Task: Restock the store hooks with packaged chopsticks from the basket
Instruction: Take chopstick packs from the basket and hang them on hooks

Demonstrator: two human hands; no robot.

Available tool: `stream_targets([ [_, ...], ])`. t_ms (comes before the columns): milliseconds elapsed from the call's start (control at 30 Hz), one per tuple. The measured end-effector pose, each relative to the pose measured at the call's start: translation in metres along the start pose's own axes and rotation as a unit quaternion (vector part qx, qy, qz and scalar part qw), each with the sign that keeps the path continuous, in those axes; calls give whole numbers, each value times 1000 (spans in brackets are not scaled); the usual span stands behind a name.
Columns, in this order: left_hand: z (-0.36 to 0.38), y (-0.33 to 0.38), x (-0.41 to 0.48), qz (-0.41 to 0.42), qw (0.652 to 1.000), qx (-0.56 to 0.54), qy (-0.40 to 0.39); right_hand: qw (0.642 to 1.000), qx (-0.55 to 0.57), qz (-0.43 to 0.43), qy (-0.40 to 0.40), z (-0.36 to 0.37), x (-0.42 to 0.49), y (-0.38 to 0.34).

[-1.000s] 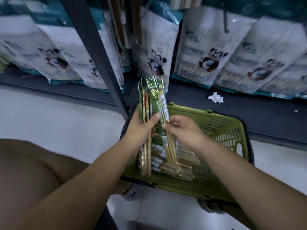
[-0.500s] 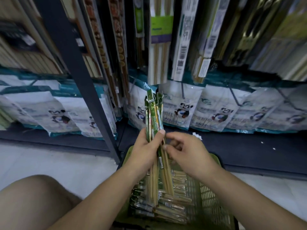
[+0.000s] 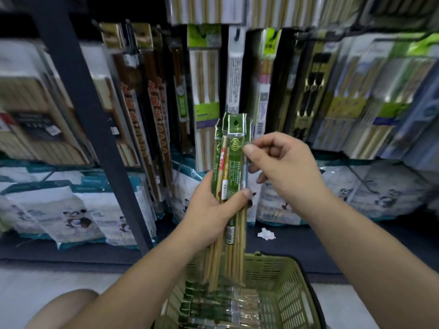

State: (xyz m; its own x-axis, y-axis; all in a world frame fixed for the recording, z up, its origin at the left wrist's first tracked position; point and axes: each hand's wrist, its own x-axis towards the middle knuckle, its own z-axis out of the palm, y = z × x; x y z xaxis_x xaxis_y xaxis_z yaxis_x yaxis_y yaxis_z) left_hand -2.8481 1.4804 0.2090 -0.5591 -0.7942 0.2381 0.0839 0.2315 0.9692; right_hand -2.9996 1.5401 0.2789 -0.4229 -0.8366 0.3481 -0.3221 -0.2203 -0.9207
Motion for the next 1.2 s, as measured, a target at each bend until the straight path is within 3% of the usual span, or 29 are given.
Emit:
stream_targets([
  [367, 5, 60, 67, 102, 994, 39, 0, 997, 13, -79, 16, -33, 50, -60],
  [567, 14, 66, 90, 118, 993, 27, 3, 997, 29, -71, 19, -45, 67, -67],
  [1033, 24, 70, 108, 71, 997, 10, 40, 985, 35, -44, 160, -66, 107, -69],
  [1200, 23, 61, 107, 43, 998, 8, 35, 984, -4, -38, 172, -69, 119, -66],
])
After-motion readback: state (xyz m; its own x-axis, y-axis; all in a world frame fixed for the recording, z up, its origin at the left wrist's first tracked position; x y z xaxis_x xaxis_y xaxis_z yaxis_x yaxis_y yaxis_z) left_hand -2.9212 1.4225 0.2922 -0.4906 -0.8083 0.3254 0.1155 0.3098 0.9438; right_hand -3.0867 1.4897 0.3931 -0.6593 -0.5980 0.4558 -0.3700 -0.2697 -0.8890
